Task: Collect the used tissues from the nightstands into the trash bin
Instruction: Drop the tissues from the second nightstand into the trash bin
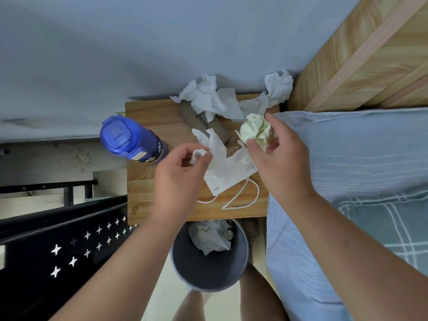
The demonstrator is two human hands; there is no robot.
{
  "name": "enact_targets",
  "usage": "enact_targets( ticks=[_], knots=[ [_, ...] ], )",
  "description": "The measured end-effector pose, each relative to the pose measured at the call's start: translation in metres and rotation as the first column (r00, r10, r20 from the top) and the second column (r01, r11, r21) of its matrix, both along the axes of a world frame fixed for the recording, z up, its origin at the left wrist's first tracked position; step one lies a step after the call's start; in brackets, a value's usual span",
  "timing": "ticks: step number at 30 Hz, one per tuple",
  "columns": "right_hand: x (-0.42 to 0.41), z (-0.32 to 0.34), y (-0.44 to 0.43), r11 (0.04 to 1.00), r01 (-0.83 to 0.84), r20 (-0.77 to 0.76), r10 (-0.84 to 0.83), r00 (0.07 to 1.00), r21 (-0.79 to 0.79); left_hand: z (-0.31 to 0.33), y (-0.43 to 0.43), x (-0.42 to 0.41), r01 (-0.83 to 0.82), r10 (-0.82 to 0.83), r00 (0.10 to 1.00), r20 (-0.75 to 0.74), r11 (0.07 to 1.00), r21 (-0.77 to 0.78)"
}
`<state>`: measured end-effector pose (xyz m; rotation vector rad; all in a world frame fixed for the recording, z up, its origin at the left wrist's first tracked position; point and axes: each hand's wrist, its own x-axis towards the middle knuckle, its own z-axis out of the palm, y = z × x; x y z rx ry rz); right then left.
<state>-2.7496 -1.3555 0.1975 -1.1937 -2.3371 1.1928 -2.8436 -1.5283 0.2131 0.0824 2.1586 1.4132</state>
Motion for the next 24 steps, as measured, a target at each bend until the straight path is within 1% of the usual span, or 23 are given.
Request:
enact_targets(
  ticks=[2, 6, 9, 11, 15, 18, 20, 22, 24],
  knots=[
    [0.015, 0.004, -0.009, 1.0, 0.027, -0.048, -0.027, 0.998, -0.011, 0.003, -0.009, 0.008, -0.044, 0.042, 0.998, 0.049, 0.998, 0.035],
    [0.05, 0.01, -0.039, 0.998, 0.011, -0.122, -0.018, 0.992, -0.06, 0.004, -0.034, 0.031, -0.15, 0.124, 0.967, 0.221, 0.984, 0.101],
    [0.082, 0.01, -0.067, 0.995, -0.011, -0.156, -0.005, 0.988, -0.102, -0.003, -0.061, 0.057, -0.2, 0.169, 0.934, 0.314, 0.977, 0.071],
    [0.104, 0.009, -0.087, 0.993, -0.031, -0.154, 0.013, 0.988, -0.113, -0.011, -0.082, 0.077, -0.206, 0.183, 0.913, 0.365, 0.978, 0.025],
    [0.143, -0.008, -0.126, 0.977, -0.063, -0.058, 0.053, 0.997, -0.203, -0.037, -0.125, 0.111, -0.186, 0.219, 0.884, 0.413, 0.975, -0.119],
    [0.165, -0.032, -0.148, 0.958, -0.076, 0.06, 0.096, 0.994, -0.275, -0.065, -0.15, 0.131, -0.154, 0.228, 0.864, 0.449, 0.968, -0.196],
    [0.176, -0.054, -0.159, 0.945, -0.081, 0.163, 0.138, 0.977, -0.317, -0.086, -0.162, 0.142, -0.121, 0.233, 0.854, 0.465, 0.959, -0.257],
    [0.184, -0.076, -0.167, 0.941, -0.091, 0.266, 0.183, 0.946, -0.325, -0.106, -0.171, 0.149, -0.074, 0.22, 0.857, 0.467, 0.948, -0.311],
    [0.188, -0.096, -0.175, 0.934, -0.089, 0.325, 0.208, 0.923, -0.346, -0.123, -0.176, 0.154, -0.025, 0.202, 0.861, 0.466, 0.933, -0.359]
  ],
)
